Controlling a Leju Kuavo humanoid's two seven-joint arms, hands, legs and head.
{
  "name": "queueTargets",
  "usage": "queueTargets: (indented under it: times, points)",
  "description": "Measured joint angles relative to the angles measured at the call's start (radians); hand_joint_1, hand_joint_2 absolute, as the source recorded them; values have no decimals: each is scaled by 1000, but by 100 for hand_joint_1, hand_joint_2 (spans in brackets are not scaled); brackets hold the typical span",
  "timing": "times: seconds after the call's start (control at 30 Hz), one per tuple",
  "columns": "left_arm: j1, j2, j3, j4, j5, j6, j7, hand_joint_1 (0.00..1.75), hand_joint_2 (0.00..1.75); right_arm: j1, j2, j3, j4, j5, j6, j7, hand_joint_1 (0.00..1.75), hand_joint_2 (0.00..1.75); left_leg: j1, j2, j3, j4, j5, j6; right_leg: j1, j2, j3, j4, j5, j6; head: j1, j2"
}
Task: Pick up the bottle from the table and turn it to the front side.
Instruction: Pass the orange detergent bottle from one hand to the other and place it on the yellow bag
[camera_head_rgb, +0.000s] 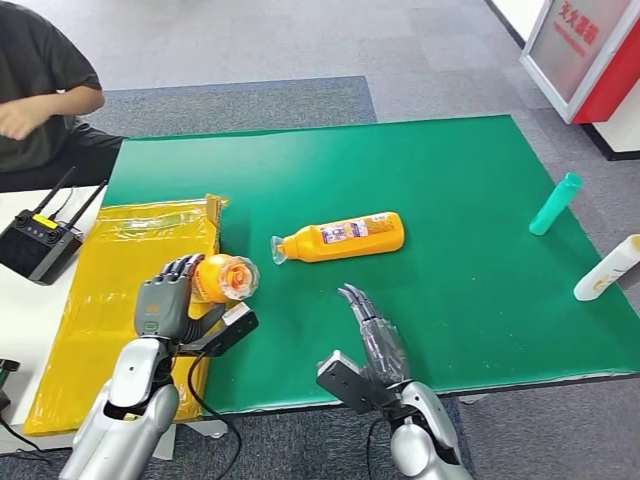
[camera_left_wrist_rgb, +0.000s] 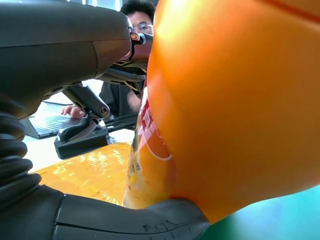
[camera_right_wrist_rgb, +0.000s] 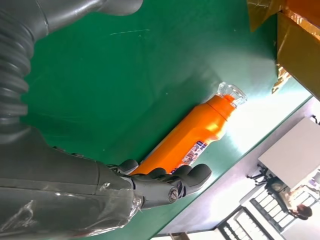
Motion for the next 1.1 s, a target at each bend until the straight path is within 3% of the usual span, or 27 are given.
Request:
queueTargets:
  times: [0.4, 0.67, 0.87, 1.03, 1.1]
  points:
    - [44, 18, 29, -70, 8, -11, -1, 175, 175, 16, 0, -13, -8, 3, -1, 1, 0, 175, 1, 0, 0, 0, 1, -1, 1, 0, 0, 0, 1, 0, 0, 0]
    - [129, 48, 94, -237, 31, 10, 2, 175, 175, 44, 0, -27, -34, 3, -3, 3, 0, 175, 1, 0, -6, 0, 1, 0, 1, 0, -5, 0, 1, 0, 0, 0]
    - [147, 67, 130, -348, 32, 21, -1, 175, 175, 52, 0, -32, -44, 3, -4, 3, 0, 175, 1, 0, -9, 0, 1, 0, 0, 0, -8, 0, 0, 0, 0, 0]
    - [135, 83, 138, -376, 53, -48, -20, 157, 175, 52, 0, -34, -44, 3, -4, -2, 0, 175, 1, 0, -10, 0, 1, 0, 0, 0, -9, 0, 0, 0, 0, 0]
    - [124, 94, 137, -373, 64, -93, -29, 158, 175, 52, 0, -34, -44, 2, -4, -5, 0, 175, 1, 0, -10, 0, 1, 0, 0, 0, -10, 0, 1, 0, 0, 0]
